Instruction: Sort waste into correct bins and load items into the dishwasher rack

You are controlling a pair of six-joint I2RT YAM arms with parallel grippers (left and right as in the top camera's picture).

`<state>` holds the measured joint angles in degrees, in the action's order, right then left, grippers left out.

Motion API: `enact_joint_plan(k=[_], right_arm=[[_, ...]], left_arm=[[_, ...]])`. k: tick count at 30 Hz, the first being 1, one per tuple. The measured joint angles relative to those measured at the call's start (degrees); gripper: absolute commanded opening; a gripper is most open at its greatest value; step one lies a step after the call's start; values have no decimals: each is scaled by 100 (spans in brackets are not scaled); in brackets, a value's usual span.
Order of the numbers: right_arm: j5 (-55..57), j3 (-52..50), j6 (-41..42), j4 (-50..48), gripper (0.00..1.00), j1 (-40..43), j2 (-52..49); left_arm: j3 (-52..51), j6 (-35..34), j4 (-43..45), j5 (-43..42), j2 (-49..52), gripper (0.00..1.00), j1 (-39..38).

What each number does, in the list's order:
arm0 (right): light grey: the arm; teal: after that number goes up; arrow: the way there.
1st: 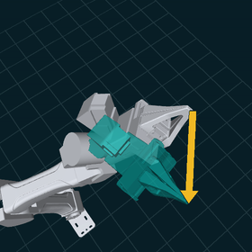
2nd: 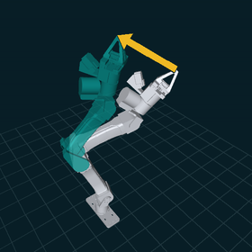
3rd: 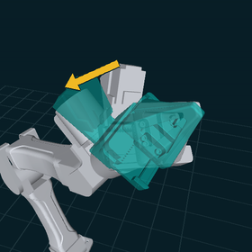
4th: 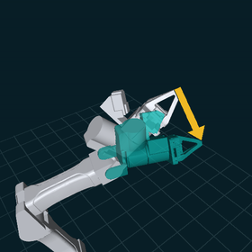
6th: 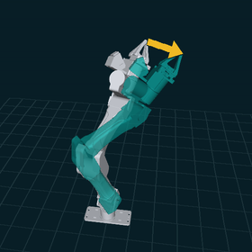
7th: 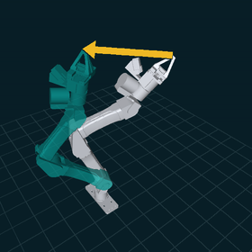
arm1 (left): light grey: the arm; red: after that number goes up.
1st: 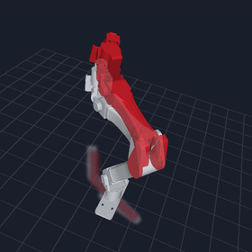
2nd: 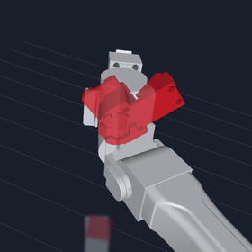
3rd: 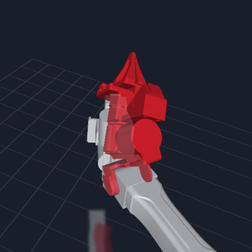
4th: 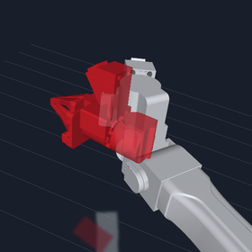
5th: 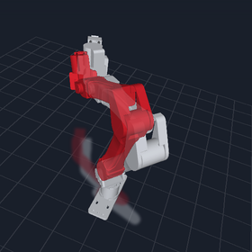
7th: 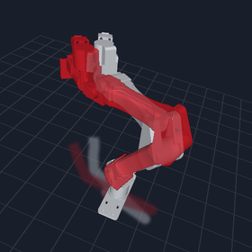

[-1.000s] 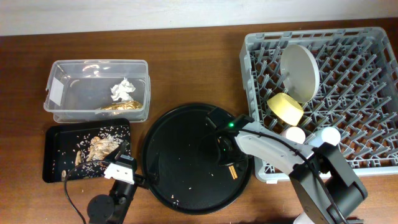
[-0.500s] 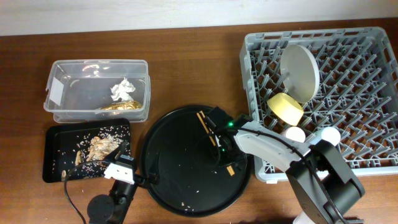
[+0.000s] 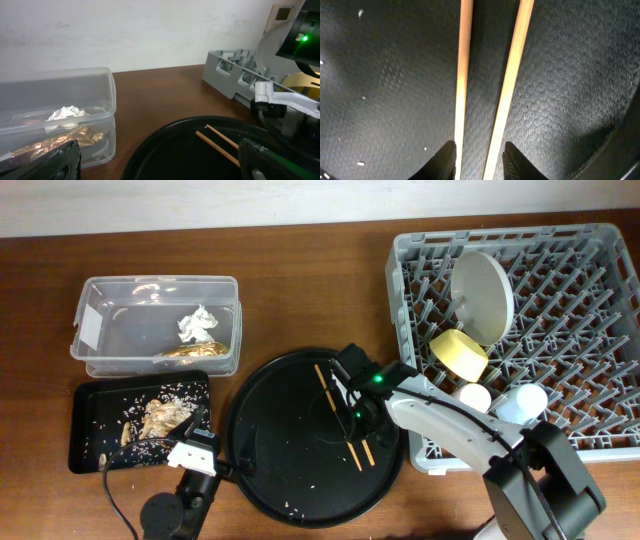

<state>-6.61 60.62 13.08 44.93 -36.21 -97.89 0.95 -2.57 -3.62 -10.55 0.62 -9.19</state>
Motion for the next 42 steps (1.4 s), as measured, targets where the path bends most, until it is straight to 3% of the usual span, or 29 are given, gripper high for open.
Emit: enact_joint_plan(k=[2, 6, 13, 17, 21, 25, 26, 27, 28, 29, 34, 37, 42], right_arm=[[22, -4, -2, -111, 29, 0, -87], [203, -39, 109, -199, 4, 0, -573], [275, 160, 195, 579, 4, 0, -544], [501, 868, 192, 1043, 4, 109, 162], [1305, 1473, 120, 1145, 4, 793, 986], [1969, 1493, -149, 732, 4, 1738, 887], [1989, 1493, -184, 645, 5, 1899, 767], [1987, 1493, -249, 625, 30, 2070, 595], [1941, 1493, -328, 643, 47, 2225, 378], [1858, 1491, -439, 719, 51, 2271, 245], [1272, 1488, -579, 1425, 53, 1888, 173], [835, 1486, -341, 1740, 53, 1121, 173], [575, 1084, 308, 1207, 52, -184, 170]], left_arm=[[0, 0, 0, 0, 0, 99, 0], [0, 0, -4, 0, -2, 99, 0], [0, 0, 2, 0, 0, 99, 0], [0, 0, 0, 0, 0, 99, 0], [0, 0, 0, 0, 0, 99, 0], [0, 0, 0, 0, -2, 99, 0], [0, 0, 2, 0, 0, 99, 0], [0, 0, 0, 0, -2, 99, 0], [0, 0, 0, 0, 0, 99, 0], [0, 0, 2, 0, 0, 99, 0], [0, 0, 0, 0, 0, 99, 0], [0, 0, 0, 0, 0, 99, 0], [0, 0, -2, 0, 0, 100, 0]])
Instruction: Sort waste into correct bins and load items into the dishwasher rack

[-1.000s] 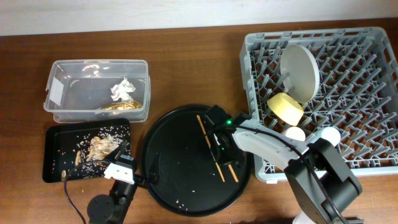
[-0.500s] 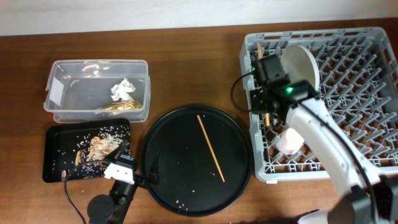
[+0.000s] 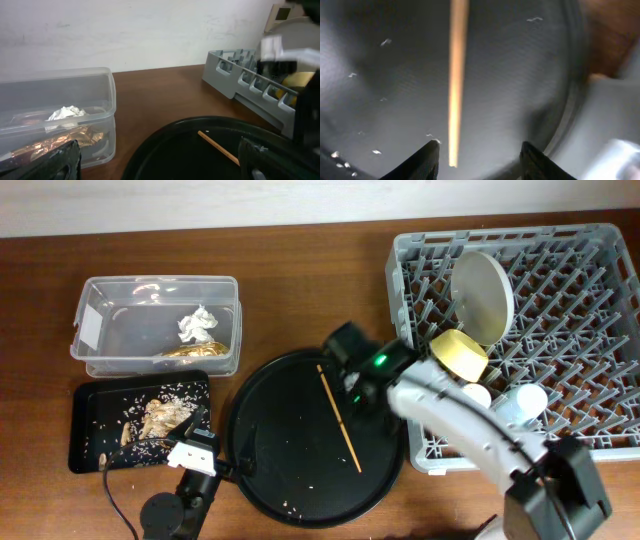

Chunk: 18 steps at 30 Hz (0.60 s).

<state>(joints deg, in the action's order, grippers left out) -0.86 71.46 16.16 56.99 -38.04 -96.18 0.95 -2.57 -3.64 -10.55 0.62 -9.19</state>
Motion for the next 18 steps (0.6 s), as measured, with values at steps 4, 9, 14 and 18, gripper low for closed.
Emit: enact_joint_plan(k=[4, 9, 14, 18], right_arm=[[-50, -608, 297, -743, 32, -546, -304], [-63, -824, 407, -903, 4, -546, -979], [-83, -750, 461, -752, 4, -525, -992], [229, -275, 466, 24, 4, -328, -750]], left_arm=[[0, 0, 2, 0, 0, 99, 0], [0, 0, 2, 0, 0, 99, 0], [0, 0, 2, 0, 0, 99, 0], [0, 0, 2, 0, 0, 99, 0]])
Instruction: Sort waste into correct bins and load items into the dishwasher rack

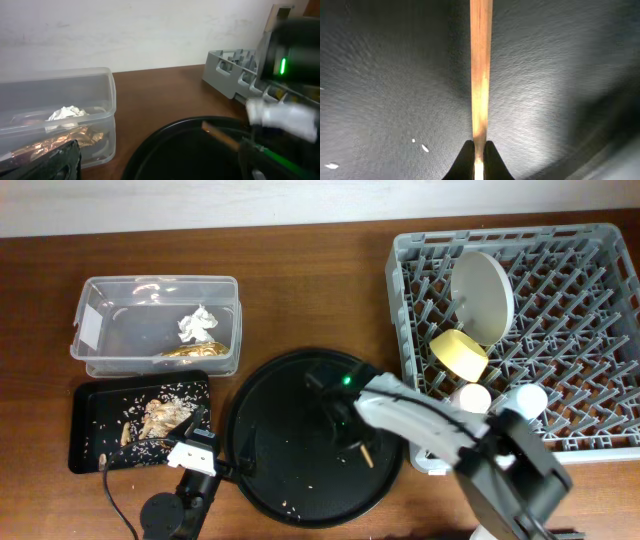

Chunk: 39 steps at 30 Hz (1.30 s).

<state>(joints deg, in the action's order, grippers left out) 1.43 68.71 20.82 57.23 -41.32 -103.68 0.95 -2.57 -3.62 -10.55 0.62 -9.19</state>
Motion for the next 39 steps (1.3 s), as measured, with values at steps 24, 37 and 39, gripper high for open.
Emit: enact_joint_plan(k=[24, 37, 39], right_arm=[[201, 1847, -1078, 1082, 91, 2347, 1696], [763, 2033, -1226, 2140, 99, 793, 5508], [1016, 2033, -1235, 2181, 99, 793, 5960]], left_arm=[[0, 0, 0, 2, 0, 99, 0], [0, 0, 0, 0, -4, 99, 0], [0, 0, 0, 0, -4, 99, 0]])
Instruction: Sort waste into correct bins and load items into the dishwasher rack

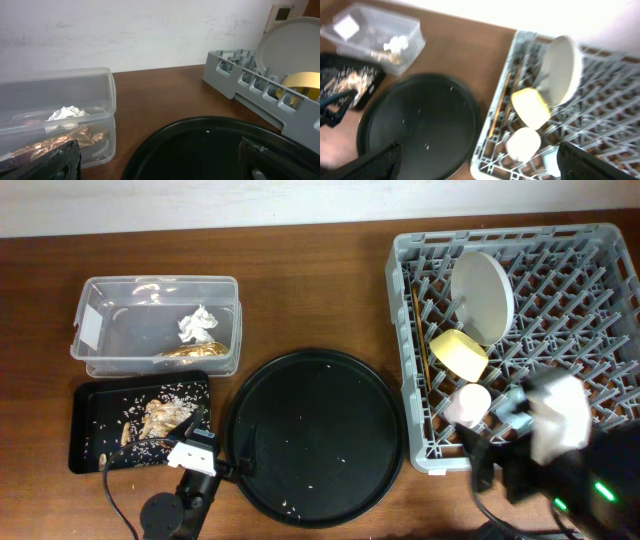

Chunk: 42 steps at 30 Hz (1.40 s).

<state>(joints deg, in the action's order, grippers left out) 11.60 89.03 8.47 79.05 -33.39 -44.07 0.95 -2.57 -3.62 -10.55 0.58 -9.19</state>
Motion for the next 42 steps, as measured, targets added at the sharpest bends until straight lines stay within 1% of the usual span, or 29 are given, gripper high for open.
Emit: enact_joint_plan(k=[2, 3, 6, 7, 10, 12, 15, 16, 19, 22, 23, 26, 42], right_arm=[[197, -35, -17, -153, 98, 55, 420], [273, -140, -35, -420, 99, 201, 651], [295, -1003, -79, -1394, 98, 890, 1364], [251, -1432, -74, -1687, 98, 1165, 1620], [-177, -3292, -92, -2924, 99, 1989, 2533], [-627, -4618, -96, -3705, 99, 2382, 3077], [-1134, -6210, -94, -4625, 99, 2684, 3630], [-1215, -6526, -96, -4863, 98, 2730, 3748], [-1443, -7792, -90, -6026, 98, 2876, 4225], [-1517, -8505, -94, -7204, 99, 2909, 4321], [-1534, -8697, -96, -7517, 98, 2931, 4323], [-1537, -8832, -90, -7521, 98, 2957, 4328], [-1541, -8832, -94, -7510, 98, 2962, 4328]], left_arm=[[0, 0, 0, 0, 0, 99, 0], [0, 0, 2, 0, 0, 99, 0], [-2, 0, 0, 2, 0, 99, 0], [-2, 0, 0, 0, 0, 99, 0], [0, 0, 0, 2, 0, 99, 0], [-2, 0, 0, 0, 0, 99, 0], [0, 0, 0, 0, 0, 99, 0], [-2, 0, 0, 0, 0, 99, 0], [0, 0, 0, 0, 0, 99, 0], [0, 0, 0, 0, 0, 99, 0], [0, 0, 2, 0, 0, 99, 0], [0, 0, 0, 0, 0, 99, 0], [0, 0, 0, 0, 0, 99, 0]])
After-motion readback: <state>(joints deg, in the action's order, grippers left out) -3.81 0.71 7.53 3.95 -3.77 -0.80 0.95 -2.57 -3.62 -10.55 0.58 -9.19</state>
